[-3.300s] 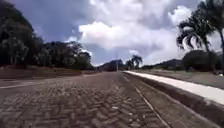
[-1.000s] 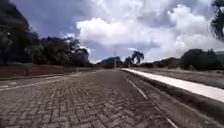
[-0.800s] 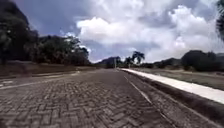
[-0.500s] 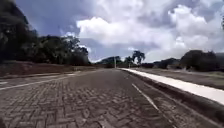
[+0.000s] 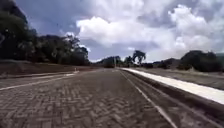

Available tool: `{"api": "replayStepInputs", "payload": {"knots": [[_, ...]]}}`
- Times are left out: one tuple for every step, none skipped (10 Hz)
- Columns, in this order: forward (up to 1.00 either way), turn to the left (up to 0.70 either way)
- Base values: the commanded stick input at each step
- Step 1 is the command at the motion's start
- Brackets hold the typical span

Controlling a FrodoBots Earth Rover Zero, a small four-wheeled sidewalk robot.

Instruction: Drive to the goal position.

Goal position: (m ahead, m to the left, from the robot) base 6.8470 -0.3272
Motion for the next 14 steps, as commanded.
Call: {"api": "replayStepInputs", "payload": {"knots": [[1.0, 0.0], [1.0, 0.0], [1.0, 0.0], [1.0, 0.0], [1.0, 0.0], [1.0, 0.0], [1.0, 0.0], [1.0, 0.0], [1.0, 0.0], [1.0, 0.0], [1.0, 0.0], [1.0, 0.0], [1.0, 0.0], [1.0, 0.0]]}}
